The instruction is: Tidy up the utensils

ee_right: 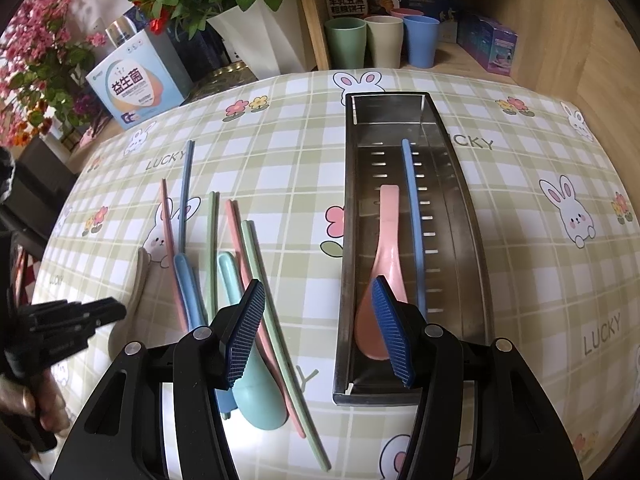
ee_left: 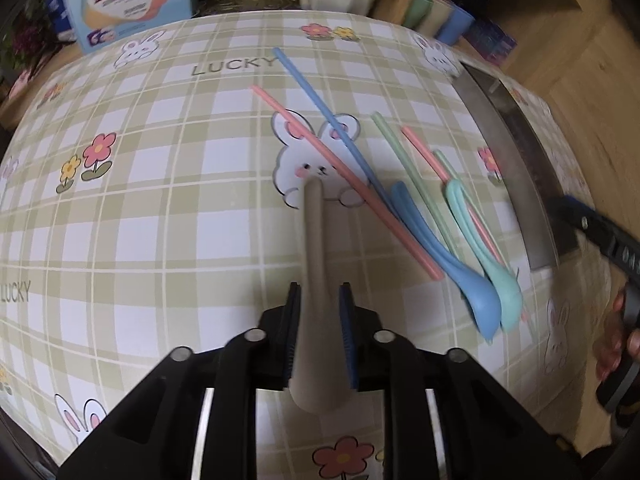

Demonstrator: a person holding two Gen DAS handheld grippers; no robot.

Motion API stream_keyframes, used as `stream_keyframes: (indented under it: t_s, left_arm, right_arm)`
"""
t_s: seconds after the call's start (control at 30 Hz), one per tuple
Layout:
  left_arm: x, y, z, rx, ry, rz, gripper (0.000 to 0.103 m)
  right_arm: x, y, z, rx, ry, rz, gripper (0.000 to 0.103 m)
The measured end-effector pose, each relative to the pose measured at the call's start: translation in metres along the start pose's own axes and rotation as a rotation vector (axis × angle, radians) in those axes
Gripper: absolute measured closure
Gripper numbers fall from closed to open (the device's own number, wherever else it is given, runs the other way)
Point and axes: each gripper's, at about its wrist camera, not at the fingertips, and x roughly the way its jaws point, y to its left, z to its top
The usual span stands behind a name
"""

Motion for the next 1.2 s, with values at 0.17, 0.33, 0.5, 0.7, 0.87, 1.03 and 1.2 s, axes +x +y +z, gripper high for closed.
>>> stream_keyframes:
  t_s: [0.17, 0.33, 0.5, 0.7, 0.87, 1.03, 1.2]
  left_arm:
    - [0.007, -0.009, -0.005, 0.039, 0.017, 0.058, 0.077]
    - [0.012, 0.011, -0.003, -0.064, 0.039, 0.007, 0.077]
    - [0.008, 0.014, -0.006, -0.071, 0.023, -0.009, 0.086]
    - [-0.009, 0.026, 0.003, -0.108, -0.047, 0.023, 0.101]
    - [-0.008, 0.018, 0.000, -0.076, -0.014, -0.017, 0.101]
    - [0.001, 0.006, -0.002, -0.067, 0.016, -0.044, 0.101]
    - [-0.002, -0.004, 0.001, -0.032, 0.018, -0.065, 0.096]
  right_arm:
    - [0.001, 0.003, -0.001, -0.008, 0.003, 0.007, 0.049]
    - [0.001, 0.000, -0.001, 0.000, 0.002, 0.002, 0.049]
    - [0.002, -0.002, -0.001, 0.007, 0.003, 0.002, 0.049]
    - [0.003, 0.000, -0.001, 0.002, 0.007, 0.003, 0.049]
    - [0.003, 0.000, -0.001, 0.006, 0.007, 0.004, 0.049]
    - [0.003, 0.000, -0.002, 0.001, 0.008, 0.004, 0.049]
    - [0.003, -0.002, -0.002, 0.010, 0.007, 0.001, 0.049]
